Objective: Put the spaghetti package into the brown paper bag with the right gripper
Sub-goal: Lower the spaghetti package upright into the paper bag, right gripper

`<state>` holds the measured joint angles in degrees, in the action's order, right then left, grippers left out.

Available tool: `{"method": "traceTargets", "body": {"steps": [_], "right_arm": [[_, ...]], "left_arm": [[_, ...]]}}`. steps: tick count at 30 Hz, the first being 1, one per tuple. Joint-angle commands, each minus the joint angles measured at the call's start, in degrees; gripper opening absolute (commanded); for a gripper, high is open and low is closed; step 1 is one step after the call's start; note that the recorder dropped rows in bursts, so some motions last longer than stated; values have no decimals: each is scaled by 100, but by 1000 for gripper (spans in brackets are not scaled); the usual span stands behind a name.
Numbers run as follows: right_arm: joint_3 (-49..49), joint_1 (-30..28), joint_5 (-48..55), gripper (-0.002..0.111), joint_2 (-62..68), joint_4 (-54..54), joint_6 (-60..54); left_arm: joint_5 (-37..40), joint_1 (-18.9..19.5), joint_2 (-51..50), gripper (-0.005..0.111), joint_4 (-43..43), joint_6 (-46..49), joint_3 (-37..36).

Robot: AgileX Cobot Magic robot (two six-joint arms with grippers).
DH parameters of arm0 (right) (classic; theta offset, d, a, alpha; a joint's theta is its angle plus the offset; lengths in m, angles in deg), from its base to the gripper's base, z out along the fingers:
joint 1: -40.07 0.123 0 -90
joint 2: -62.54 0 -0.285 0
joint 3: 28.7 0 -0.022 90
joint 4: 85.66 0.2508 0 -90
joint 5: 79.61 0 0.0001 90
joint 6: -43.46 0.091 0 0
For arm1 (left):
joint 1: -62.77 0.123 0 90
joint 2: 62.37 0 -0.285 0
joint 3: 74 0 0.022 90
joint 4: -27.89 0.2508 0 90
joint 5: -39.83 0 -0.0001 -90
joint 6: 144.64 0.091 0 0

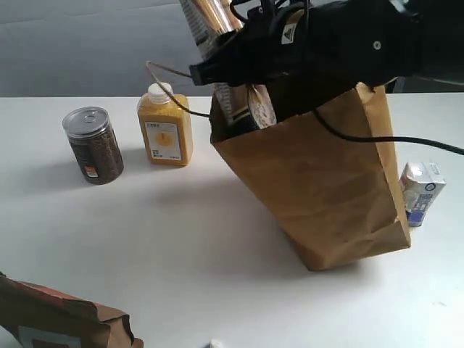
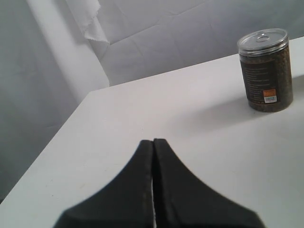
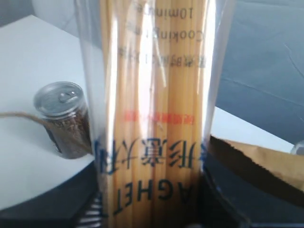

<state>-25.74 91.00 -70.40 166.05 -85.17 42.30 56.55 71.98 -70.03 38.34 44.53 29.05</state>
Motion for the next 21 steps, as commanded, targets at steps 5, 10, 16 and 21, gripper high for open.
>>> {"method": "traceTargets", "body": {"steps": [5,10,16,21], "right_arm": [[452,-125,-237,0,-448,-191,-119],[1161,-384,-508,0,-722,12,-119],[2064,-696,-1321,0,-1060,807,-157],[2643,-764,-1907,0,-1143,1398,-314]], "left_arm": [[-32,-10,-13,0,-26,-21,-27],[-32,-10,-13,0,-26,-21,-27],[-32,-10,-13,0,-26,-21,-27],[-32,-10,-13,0,-26,-21,-27]]}}
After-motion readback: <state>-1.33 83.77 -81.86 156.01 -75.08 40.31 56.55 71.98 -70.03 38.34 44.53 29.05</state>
